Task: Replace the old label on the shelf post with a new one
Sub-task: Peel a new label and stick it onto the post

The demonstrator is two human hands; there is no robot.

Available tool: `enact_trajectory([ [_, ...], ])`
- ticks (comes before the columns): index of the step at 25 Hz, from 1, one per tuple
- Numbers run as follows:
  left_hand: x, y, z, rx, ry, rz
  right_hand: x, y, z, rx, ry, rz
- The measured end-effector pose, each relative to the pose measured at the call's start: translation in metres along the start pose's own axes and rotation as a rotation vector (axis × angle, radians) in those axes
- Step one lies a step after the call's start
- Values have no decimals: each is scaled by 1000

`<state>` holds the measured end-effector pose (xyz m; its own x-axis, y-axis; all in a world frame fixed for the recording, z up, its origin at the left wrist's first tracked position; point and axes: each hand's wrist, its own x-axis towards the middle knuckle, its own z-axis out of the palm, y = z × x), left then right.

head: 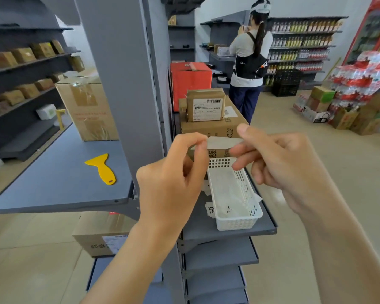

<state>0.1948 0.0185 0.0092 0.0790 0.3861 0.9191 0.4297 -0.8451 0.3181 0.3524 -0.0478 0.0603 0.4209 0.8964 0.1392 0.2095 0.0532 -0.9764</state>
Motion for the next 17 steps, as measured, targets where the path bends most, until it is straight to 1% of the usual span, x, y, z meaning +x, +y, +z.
enact_trajectory([
  [4,10,-1,-16,142,11,260,-2,-13,12,8,-29,-73],
  [6,10,-1,-26,151,-20,325,-5,-19,14,-9,-30,-132],
  [7,11,0,-33,120,-45,322,-7,-23,17,-26,-25,-184],
  [9,16,3,-49,-9,-69,220,-12,-32,24,-63,4,-314],
  [11,26,6,-67,-159,-53,5,-18,-41,33,-74,24,-430],
  [13,41,7,-86,-301,-59,-241,-23,-50,45,-96,0,-518],
  [14,48,6,-93,-341,-76,-328,-25,-53,52,-119,-16,-547],
  [15,54,3,-100,-347,-90,-369,-25,-56,59,-148,-27,-569],
  [17,61,-4,-111,-322,-96,-375,-24,-59,70,-211,-30,-600],
])
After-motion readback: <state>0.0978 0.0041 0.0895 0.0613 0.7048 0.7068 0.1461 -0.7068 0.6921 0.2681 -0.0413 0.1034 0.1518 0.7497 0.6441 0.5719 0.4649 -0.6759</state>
